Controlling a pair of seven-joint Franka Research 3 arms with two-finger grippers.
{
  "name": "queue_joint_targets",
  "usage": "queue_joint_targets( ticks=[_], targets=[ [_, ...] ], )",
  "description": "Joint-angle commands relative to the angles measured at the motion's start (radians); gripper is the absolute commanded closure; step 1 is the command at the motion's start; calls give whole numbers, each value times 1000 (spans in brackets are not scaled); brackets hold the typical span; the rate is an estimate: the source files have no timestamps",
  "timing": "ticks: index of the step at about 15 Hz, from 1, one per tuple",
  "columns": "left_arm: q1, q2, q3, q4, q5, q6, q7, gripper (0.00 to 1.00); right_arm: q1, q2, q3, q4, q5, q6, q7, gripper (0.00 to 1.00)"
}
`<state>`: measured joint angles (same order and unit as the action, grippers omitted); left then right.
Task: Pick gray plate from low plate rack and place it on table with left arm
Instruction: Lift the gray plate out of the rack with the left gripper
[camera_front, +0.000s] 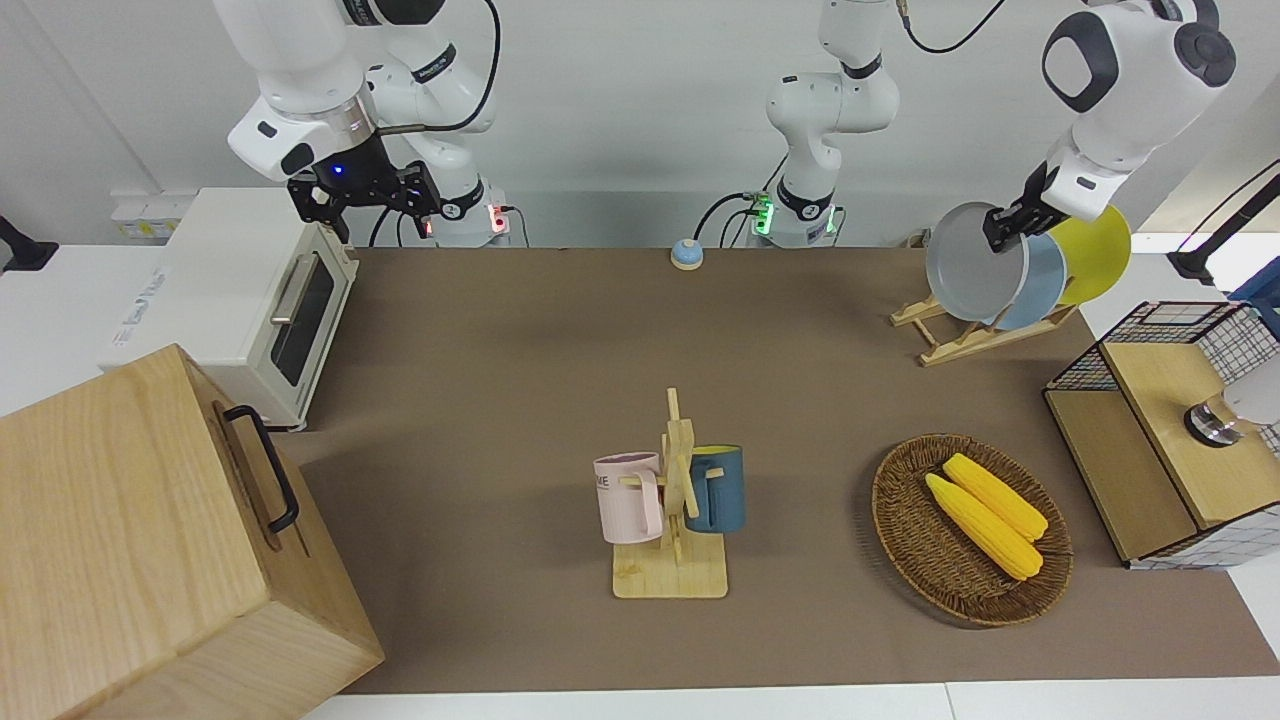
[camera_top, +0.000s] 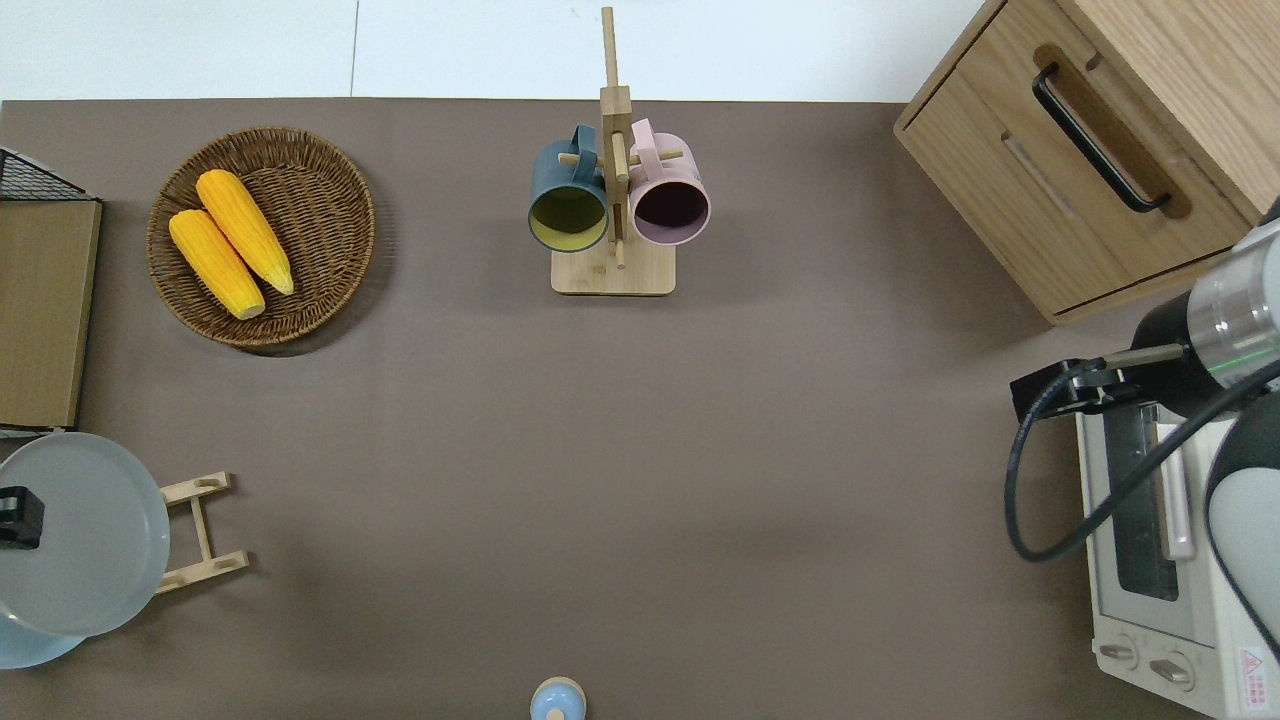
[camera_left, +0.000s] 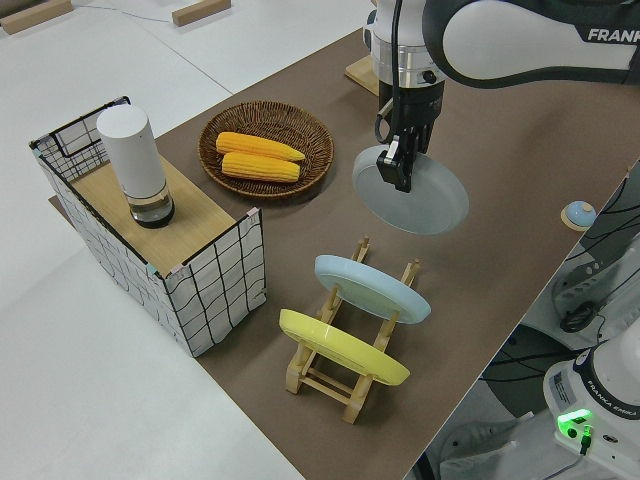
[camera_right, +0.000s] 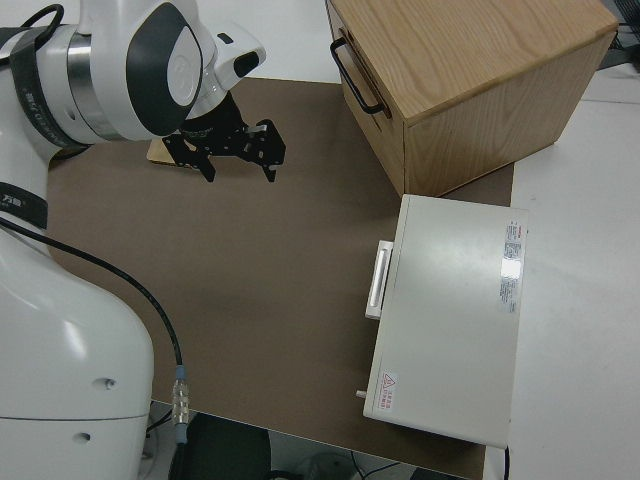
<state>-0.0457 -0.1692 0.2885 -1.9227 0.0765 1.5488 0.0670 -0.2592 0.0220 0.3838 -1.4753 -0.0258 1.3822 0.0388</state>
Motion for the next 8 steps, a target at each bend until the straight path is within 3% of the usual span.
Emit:
queue_joint_targets(
  ticks=[1,6,8],
  targets=[
    [-8,-6,-26,91,-3,-93,0,886,-23,-2,21,7,-5,-11,12,17],
    [-32,-6,-38,154,-27,-144,-7,883,-23,-2,21,6,-6,-11,12,17],
    [-60,-1,-23,152,-91,-144,-29,883,-23,-2,21,7,-5,-11,12,17]
  ],
)
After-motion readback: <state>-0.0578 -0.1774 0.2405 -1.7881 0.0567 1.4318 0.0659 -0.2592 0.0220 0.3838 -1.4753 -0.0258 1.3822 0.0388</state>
